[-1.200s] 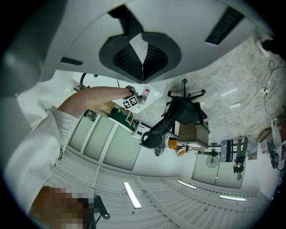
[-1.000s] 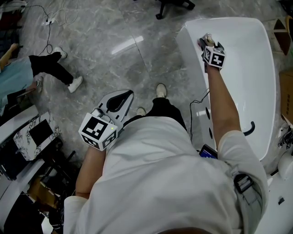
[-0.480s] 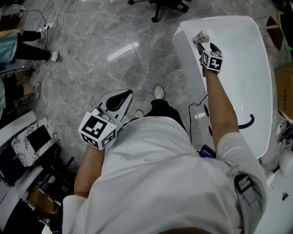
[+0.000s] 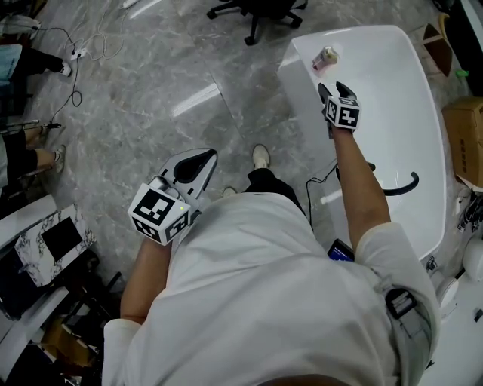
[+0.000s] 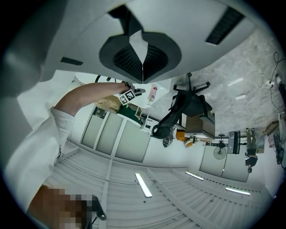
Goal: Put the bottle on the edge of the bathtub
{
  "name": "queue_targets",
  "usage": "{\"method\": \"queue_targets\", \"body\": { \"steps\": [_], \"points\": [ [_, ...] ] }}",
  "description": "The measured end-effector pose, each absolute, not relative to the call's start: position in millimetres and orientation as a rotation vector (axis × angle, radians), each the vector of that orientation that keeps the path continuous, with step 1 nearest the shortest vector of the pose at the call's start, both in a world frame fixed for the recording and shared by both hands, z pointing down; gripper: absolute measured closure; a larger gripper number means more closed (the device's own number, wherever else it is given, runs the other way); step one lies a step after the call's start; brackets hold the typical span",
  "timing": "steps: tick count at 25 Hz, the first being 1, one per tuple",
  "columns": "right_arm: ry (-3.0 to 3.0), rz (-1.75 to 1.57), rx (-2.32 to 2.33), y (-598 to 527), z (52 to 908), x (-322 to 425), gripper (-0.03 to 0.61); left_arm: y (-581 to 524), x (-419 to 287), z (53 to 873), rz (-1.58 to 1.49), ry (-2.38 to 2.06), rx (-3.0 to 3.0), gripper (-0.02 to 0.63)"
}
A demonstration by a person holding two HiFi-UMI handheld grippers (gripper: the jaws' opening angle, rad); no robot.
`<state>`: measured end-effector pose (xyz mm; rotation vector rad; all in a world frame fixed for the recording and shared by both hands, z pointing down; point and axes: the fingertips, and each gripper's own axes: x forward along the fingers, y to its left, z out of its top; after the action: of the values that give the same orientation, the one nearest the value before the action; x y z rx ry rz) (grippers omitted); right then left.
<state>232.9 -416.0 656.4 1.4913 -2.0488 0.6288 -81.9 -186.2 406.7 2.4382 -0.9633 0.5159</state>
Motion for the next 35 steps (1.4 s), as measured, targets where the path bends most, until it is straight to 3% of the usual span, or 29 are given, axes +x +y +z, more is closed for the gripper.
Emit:
{"method": "queue_targets", "body": {
  "steps": [18,35],
  "points": [
    [-2.174,0.649,1.482,-249,584,159,0.54,-90,-114,399,0.379,-0.833,2.523,0.595],
    [-2.299,0.588,1.258,-88,512,71,0.569,-8,-160,412,0.3,-0.848,2.52,0.595]
  ]
}}
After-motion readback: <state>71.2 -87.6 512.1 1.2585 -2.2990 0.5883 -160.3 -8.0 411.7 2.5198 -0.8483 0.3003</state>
